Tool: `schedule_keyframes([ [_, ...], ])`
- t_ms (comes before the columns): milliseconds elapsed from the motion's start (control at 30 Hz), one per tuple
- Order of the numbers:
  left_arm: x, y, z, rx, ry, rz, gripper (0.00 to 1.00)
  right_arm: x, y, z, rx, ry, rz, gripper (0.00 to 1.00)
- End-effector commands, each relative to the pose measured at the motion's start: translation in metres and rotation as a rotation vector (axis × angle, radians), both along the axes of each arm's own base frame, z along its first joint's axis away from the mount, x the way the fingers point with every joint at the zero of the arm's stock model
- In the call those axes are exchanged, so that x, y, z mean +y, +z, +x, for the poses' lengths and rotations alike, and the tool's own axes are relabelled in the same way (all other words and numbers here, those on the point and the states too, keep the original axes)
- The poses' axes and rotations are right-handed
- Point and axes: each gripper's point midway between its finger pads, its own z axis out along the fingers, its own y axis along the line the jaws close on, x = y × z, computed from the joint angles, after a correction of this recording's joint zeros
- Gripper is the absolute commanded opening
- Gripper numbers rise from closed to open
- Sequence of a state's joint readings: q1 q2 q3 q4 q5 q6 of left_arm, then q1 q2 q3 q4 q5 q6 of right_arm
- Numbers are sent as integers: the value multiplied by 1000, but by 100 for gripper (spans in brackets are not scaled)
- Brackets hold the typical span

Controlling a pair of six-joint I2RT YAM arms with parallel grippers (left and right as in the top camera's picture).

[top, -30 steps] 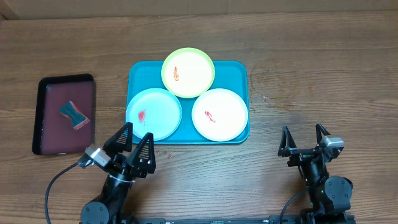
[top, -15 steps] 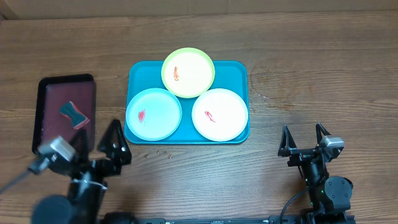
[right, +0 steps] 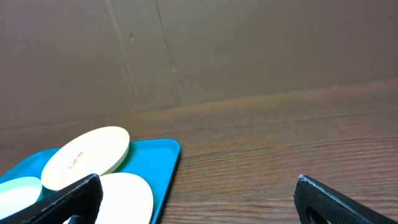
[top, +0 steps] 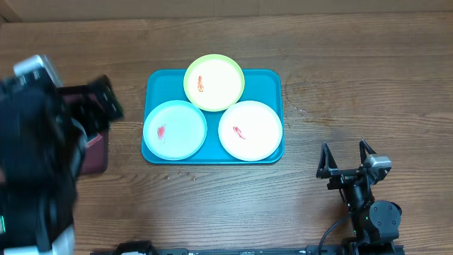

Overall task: Clean dirty plates on tray and stack at the side
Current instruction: 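Reach the left gripper to the sponge on the dark tray and grasp it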

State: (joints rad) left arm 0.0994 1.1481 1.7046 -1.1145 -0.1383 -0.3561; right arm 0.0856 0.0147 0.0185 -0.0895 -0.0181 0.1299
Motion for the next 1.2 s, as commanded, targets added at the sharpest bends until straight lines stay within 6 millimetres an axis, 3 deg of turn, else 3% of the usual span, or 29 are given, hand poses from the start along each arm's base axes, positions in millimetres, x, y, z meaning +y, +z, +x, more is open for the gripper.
schedule_keyframes([
  [0, 47, 0, 20, 61, 161, 35, 100, -1, -1, 0, -8, -7, -7, 100],
  [100, 86, -20, 36, 109, 255, -19, 100, -1, -1, 0, -8, -7, -7, 100],
  [167, 105, -44, 45, 152, 298, -114, 100, -1, -1, 0, -8, -7, -7, 100],
  [333, 132, -103, 64, 295, 316, -224, 100, -1, -1, 0, -8, -6, -7, 100],
  [533, 160, -175, 72, 509, 396, -237, 100, -1, -1, 0, -8, -6, -7, 100],
  [667, 169, -235, 81, 652, 407, -269, 100, -1, -1, 0, -8, -7, -7, 100],
  [800, 170, -279, 83, 757, 404, -303, 97, -1, -1, 0, -8, -7, -7, 100],
  [967, 172, -321, 85, 846, 405, -327, 90, -1, -1, 0, -8, -7, -7, 100],
  [1167, 177, -366, 81, 933, 396, -353, 91, -1, -1, 0, -8, -7, -7, 100],
])
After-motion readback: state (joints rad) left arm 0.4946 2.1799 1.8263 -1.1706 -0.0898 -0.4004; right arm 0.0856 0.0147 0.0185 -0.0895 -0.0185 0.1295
